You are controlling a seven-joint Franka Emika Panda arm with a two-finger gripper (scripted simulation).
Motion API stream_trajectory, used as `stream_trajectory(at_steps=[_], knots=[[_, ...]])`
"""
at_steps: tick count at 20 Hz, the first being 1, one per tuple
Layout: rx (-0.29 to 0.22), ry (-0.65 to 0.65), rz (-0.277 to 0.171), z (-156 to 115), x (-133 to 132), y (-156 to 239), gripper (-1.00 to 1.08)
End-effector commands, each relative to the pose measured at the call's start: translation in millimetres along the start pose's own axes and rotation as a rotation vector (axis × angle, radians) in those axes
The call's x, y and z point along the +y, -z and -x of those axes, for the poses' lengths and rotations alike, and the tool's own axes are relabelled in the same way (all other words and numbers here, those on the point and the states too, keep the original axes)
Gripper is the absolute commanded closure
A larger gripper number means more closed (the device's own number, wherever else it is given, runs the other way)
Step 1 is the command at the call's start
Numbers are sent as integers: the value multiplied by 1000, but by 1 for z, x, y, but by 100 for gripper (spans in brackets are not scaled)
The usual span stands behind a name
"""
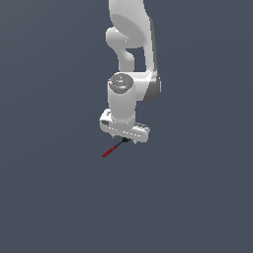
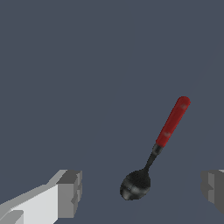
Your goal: Pick up the object and move it to a goal position.
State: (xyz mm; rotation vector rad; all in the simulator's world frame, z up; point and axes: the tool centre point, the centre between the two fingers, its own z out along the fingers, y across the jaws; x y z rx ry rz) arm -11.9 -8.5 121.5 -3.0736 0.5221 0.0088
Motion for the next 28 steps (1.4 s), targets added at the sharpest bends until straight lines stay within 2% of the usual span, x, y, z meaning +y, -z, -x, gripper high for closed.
stream_trajectory(at_steps=[1,8,14,20,28], knots=[[1,-83,2,2,7,-12,-92],[6,-289,10,7,27,-39,-92],[11,-401,17,10,38,-53,-92],[14,-452,20,12,43,-60,-92],[14,-451,20,12,43,-68,-92]])
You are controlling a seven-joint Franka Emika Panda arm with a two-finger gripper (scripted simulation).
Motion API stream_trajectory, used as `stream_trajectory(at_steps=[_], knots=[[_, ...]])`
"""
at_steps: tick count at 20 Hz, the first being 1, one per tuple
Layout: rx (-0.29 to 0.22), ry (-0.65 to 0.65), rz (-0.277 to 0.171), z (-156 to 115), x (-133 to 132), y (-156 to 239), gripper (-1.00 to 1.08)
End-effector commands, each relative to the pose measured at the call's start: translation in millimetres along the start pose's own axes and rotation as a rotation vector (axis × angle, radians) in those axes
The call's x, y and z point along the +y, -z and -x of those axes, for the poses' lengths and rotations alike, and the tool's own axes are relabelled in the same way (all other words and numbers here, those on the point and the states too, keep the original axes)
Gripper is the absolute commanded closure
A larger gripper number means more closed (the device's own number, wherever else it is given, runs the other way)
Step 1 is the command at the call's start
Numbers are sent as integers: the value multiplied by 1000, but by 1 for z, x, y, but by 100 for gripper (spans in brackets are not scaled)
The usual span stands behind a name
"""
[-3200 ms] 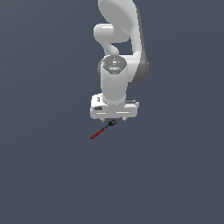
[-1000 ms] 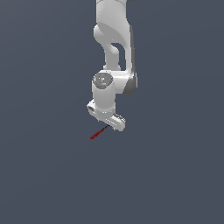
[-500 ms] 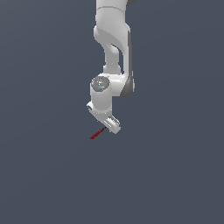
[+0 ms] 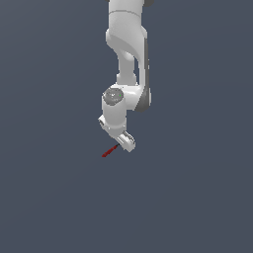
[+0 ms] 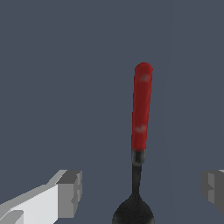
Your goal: Pick up the object and move it to a goal position.
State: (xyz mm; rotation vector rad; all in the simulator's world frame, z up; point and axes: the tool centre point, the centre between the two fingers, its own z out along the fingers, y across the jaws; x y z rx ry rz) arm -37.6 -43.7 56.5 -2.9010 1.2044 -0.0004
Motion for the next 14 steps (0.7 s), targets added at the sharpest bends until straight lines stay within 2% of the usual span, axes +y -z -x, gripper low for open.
stream_trajectory(at_steps=[1,8,13,14], knots=[[-1,-1,1,0,1,-7,-92],[0,-4,1,1,1,-39,-92],[0,-5,1,0,1,-46,-92],[0,-5,1,0,1,-46,108]])
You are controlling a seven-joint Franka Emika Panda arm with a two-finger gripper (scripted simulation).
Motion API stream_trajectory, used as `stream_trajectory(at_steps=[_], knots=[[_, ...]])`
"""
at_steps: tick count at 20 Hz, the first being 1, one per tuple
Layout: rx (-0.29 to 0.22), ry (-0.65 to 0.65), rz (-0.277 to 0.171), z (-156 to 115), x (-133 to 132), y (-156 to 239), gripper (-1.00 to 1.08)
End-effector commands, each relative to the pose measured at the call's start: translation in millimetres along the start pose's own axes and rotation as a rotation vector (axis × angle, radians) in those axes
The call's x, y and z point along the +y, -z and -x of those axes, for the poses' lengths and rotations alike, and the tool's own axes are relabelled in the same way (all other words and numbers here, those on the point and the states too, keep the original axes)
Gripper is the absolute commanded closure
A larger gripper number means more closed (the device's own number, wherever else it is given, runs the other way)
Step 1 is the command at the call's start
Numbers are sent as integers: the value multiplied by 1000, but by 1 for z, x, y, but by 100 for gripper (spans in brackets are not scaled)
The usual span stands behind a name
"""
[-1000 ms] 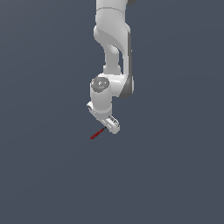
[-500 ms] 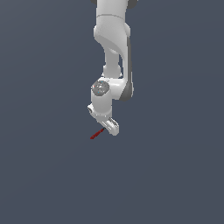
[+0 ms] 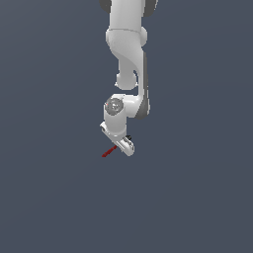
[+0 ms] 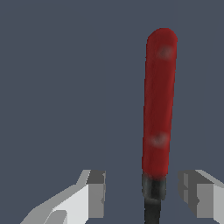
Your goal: Pick up the object and move it to a goal position.
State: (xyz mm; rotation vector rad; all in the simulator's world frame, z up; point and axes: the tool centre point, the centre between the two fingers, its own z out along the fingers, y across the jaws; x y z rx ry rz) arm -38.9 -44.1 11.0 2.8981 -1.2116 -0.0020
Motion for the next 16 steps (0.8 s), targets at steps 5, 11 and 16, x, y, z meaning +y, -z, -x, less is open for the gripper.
stream_trajectory(at_steps=[5,11,16], knots=[[1,0,-1,0,0,-1,108],[2,-3,0,-1,1,0,108],[2,-3,0,-3,4,9,108]])
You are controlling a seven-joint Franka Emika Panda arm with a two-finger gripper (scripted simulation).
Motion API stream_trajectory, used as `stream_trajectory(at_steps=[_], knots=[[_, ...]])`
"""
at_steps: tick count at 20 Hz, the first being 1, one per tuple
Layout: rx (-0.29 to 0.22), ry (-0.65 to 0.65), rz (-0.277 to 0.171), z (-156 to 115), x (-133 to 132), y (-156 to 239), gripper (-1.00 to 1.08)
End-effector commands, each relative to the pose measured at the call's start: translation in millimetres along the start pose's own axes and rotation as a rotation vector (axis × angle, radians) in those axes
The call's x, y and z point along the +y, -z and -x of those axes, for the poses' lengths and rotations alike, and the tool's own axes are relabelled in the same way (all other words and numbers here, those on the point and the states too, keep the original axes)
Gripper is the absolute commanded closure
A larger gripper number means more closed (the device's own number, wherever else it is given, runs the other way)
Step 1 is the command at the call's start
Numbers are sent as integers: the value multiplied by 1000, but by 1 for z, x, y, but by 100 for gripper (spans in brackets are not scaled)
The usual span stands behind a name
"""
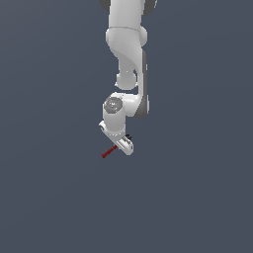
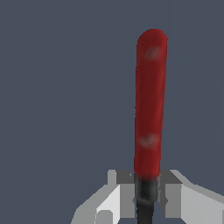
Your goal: Pick up the object and move it to a goal position.
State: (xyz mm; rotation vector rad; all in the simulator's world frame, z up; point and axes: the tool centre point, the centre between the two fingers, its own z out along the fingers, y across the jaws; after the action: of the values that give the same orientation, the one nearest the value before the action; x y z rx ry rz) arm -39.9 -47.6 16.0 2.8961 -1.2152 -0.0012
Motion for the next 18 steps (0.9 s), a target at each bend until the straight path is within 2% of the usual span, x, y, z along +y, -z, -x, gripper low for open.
stream_trajectory(at_steps=[1,9,18], knots=[[1,0,-1,-1,2,7,108],[0,0,-2,-7,19,51,108],[-1,-1,-2,-19,52,140,108]])
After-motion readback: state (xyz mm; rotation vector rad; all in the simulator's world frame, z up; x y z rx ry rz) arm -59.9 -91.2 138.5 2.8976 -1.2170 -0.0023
